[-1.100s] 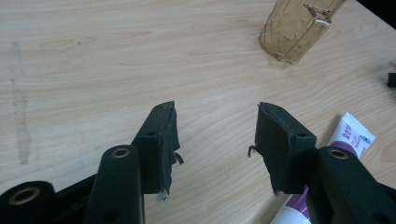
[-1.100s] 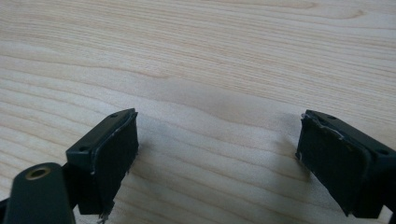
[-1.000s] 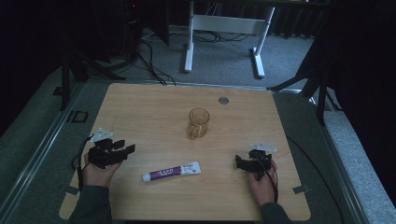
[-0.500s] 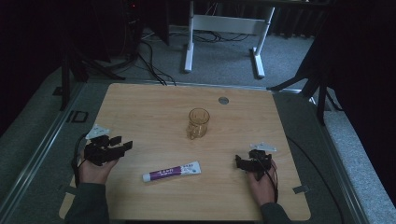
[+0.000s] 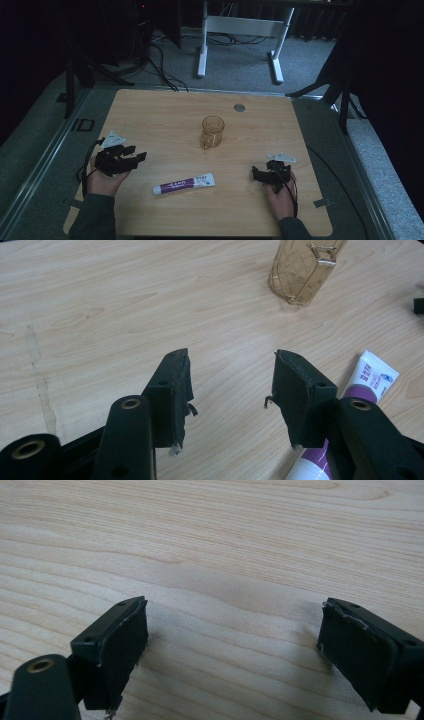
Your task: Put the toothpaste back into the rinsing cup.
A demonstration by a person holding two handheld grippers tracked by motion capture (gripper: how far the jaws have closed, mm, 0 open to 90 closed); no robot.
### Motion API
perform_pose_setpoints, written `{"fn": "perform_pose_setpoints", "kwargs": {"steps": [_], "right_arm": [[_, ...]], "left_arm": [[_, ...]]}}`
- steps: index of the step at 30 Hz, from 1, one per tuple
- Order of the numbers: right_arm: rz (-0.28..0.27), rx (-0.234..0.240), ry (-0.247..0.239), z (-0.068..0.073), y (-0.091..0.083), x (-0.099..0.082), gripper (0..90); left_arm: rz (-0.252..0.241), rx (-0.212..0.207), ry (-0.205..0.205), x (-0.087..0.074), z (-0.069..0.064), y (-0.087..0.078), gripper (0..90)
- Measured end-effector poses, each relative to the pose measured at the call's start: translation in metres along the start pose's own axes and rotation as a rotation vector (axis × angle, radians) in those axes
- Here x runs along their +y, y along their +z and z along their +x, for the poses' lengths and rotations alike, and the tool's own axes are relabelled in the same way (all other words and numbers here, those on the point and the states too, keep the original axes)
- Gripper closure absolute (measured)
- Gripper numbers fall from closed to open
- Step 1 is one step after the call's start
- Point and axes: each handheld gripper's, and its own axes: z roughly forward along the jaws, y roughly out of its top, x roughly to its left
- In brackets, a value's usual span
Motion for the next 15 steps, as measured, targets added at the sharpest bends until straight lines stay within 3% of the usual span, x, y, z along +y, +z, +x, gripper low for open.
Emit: {"fn": "perform_pose_setpoints", "kwargs": {"steps": [15], "right_arm": [[-0.001, 0.000, -0.001, 0.000, 0.000, 0.000, 12.4]], "left_arm": [[0.042, -0.014, 0.090, 0.013, -0.019, 0.005, 50.0]]}}
